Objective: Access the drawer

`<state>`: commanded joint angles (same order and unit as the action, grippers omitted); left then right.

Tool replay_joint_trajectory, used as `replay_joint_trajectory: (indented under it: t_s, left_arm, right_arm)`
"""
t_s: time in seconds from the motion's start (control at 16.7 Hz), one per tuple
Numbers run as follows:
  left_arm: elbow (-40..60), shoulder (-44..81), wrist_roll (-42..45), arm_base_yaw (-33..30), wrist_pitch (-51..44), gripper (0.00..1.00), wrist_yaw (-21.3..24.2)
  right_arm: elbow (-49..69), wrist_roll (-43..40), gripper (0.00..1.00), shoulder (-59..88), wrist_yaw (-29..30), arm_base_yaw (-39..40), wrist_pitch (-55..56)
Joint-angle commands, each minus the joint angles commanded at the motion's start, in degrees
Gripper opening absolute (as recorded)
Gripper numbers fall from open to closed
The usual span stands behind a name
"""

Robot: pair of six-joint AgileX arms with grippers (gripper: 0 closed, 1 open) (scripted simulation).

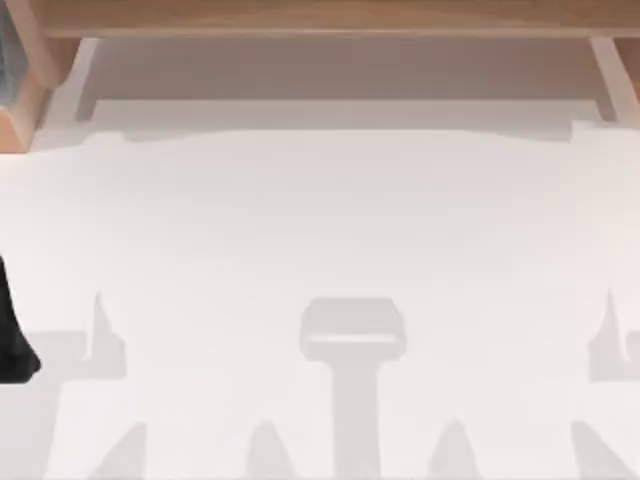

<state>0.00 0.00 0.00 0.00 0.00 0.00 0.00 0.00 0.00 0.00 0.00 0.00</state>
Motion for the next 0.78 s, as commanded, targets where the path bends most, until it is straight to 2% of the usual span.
replay_joint_trajectory:
  t_s: [0.36, 0.78]
  left_arm:
    - [0.0, 0.0, 0.0, 0.0, 0.0, 1.0, 0.0]
    - [0.0, 0.0, 0.0, 0.0, 0.0, 1.0, 0.0]
  right_arm:
    - [4.2, 0.1, 1.0, 6.4, -3.0, -2.9, 4.1]
    - [18.6, 0.4, 1.0, 35.3, -13.4, -14.0, 18.0]
